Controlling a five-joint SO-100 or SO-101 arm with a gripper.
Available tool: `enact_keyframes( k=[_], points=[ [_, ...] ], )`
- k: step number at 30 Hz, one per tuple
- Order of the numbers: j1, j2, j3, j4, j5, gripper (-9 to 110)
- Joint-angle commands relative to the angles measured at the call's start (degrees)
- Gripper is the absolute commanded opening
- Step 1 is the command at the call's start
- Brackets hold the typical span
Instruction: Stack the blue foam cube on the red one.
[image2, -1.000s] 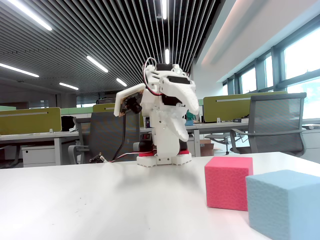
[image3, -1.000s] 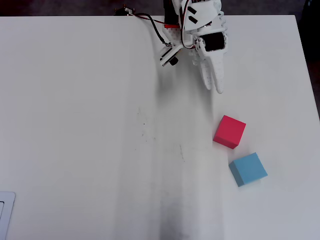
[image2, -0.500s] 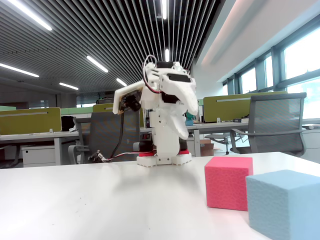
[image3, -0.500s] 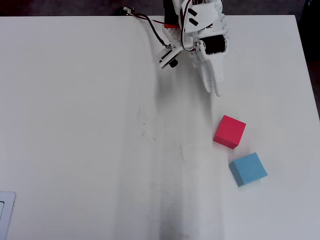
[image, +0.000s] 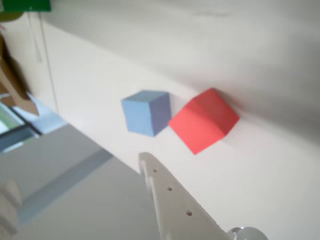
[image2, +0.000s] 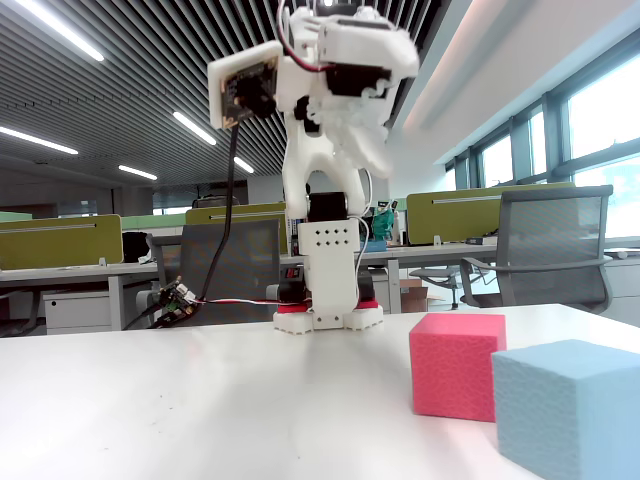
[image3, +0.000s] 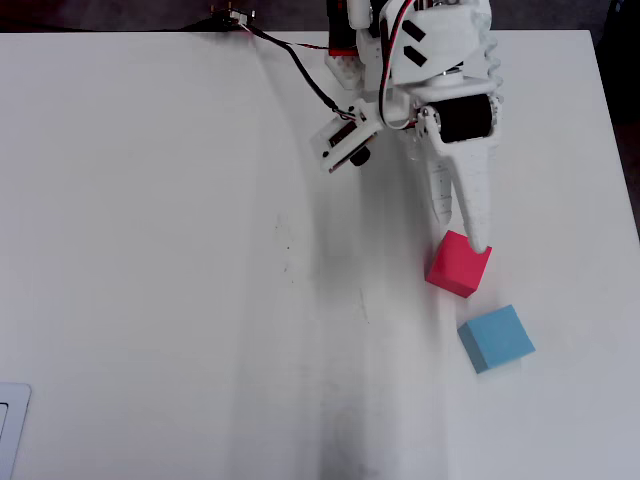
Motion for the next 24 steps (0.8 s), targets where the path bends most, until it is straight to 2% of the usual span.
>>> enact_keyframes(
  k=[1,6,17,24],
  points=[
    [-1.5,-7.7,-11.3,1.8,0.5,34],
    [-3.3,-19.3,-23.4,6.5,1.6,35],
    [-5.2,-48.3,-57.5,24.8,2.0,36],
    [-5.6,-58.7,-67.5,29.3,1.9,36]
  ],
)
